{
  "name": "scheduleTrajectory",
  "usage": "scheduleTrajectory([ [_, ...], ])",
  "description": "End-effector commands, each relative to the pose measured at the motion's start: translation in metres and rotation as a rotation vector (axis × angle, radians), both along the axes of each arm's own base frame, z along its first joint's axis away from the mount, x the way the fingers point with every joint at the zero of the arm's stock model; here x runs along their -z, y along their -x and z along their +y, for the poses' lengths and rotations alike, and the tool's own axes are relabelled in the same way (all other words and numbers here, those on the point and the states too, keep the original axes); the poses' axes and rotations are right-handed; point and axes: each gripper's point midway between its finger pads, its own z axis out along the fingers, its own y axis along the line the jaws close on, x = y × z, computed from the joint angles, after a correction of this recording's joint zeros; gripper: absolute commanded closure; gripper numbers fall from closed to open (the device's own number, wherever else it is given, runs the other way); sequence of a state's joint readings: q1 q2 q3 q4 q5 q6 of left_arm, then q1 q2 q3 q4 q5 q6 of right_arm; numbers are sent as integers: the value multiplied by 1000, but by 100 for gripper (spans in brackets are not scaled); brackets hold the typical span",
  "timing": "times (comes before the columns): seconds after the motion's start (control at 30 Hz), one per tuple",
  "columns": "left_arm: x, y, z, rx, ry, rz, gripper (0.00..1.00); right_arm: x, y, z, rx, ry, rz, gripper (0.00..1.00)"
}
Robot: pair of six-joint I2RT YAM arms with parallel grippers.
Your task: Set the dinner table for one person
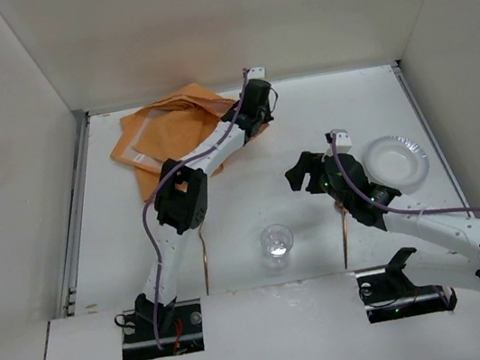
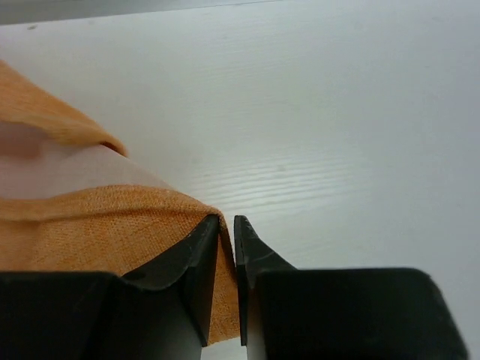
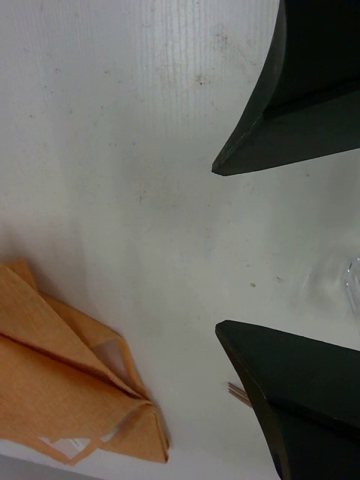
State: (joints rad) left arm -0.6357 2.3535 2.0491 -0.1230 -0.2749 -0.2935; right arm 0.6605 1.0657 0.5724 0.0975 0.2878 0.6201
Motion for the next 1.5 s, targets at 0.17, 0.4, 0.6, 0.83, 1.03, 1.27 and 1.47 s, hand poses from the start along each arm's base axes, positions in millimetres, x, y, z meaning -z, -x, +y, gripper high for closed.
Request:
scheduleTrajectory([
  [0.17, -57, 26, -72, 203, 146, -95, 42, -20, -6, 9, 1, -54, -49, 11],
  [0.4, -97, 28, 85, -162, 316, -142, 34, -16, -6, 17, -25, -51, -49, 11],
  [0.6, -63, 61, 257, -617, 553, -127, 36, -12, -2, 31, -79, -43, -43, 65],
  [0.83, -1, 66, 364, -901, 698, -57, 39, -7, 7, 46, -142, -18, -33, 65],
  [1.03, 29, 57, 391, -980, 718, -10, 40, -7, 12, 53, -170, -13, -37, 35],
  [1.27, 45, 47, 416, -1045, 671, -18, 42, -4, 14, 56, -181, -6, -32, 24],
  [1.47, 62, 23, 426, -1046, 641, -11, 51, -8, 17, 55, -183, -17, -37, 24],
])
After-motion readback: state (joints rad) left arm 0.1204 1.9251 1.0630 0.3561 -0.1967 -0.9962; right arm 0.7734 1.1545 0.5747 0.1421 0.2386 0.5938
